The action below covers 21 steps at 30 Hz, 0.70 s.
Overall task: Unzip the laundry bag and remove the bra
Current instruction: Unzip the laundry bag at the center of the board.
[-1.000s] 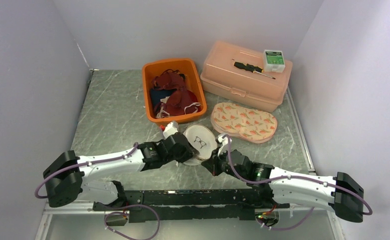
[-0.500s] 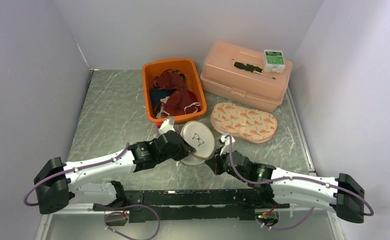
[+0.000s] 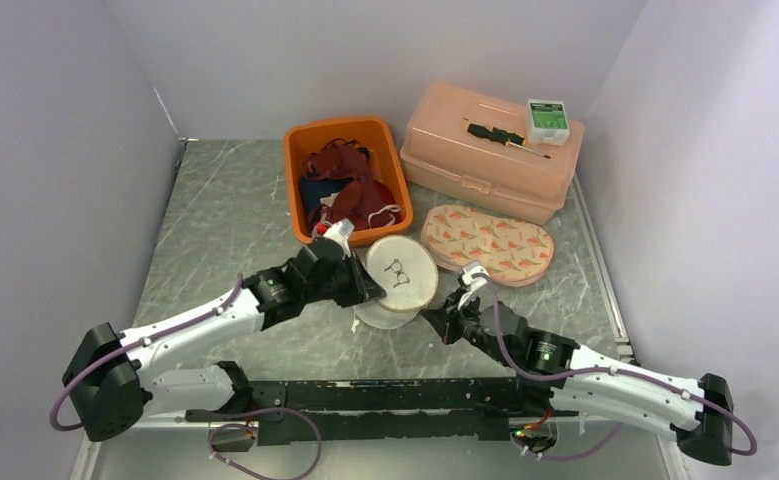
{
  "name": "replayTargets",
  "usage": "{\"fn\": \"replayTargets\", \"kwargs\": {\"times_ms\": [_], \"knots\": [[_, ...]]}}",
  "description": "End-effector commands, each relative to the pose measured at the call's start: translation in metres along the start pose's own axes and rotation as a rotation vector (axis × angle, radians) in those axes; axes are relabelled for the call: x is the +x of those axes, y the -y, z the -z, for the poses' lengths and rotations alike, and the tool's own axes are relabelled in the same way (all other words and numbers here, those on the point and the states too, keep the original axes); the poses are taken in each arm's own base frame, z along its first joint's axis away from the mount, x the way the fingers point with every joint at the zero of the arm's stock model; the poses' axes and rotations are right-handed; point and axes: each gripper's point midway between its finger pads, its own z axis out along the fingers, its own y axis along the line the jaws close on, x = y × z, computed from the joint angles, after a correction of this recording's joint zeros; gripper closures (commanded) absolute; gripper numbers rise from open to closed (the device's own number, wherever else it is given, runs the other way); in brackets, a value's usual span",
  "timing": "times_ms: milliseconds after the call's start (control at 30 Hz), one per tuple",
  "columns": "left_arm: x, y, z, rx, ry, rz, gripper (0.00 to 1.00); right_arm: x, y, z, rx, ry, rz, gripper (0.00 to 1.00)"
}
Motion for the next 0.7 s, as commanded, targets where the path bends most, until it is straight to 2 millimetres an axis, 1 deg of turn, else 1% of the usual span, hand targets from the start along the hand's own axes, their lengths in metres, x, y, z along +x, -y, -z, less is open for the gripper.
{"fn": "replayTargets", "kwargs": {"times_ms": [0, 67, 167, 233, 267, 367, 500, 567, 667], "knots": [[-0.028, 0.048, 0.016, 0.178, -0.039, -0.227, 0.97, -0.038, -0.03, 0.02, -0.151, 0.074, 0.107, 1.0], [-0.035, 0.066, 0.017, 0.225, -0.06, -0.293, 0.97, -0.044, -0.04, 0.027, -0.205, 0.085, 0.1, 1.0], [-0.036, 0.095, 0.016, 0.317, -0.125, -0.385, 0.97, -0.05, -0.054, 0.034, -0.269, 0.102, 0.085, 1.0], [-0.033, 0.103, 0.008, 0.353, -0.178, -0.413, 0.97, -0.05, -0.059, 0.036, -0.288, 0.104, 0.083, 1.0], [-0.03, 0.102, 0.003, 0.36, -0.205, -0.42, 0.97, -0.048, -0.06, 0.035, -0.291, 0.098, 0.086, 1.0], [-0.021, 0.085, -0.013, 0.36, -0.28, -0.413, 0.97, -0.039, -0.065, 0.031, -0.306, 0.078, 0.086, 1.0], [-0.011, 0.048, -0.03, 0.312, -0.323, -0.326, 0.97, -0.022, -0.071, 0.024, -0.32, 0.042, 0.074, 1.0], [-0.005, 0.035, -0.031, 0.294, -0.328, -0.288, 0.97, -0.016, -0.074, 0.021, -0.321, 0.031, 0.068, 1.0], [0.001, 0.019, -0.027, 0.245, -0.321, -0.262, 0.97, -0.002, -0.068, 0.014, -0.277, -0.005, 0.072, 1.0]]}}
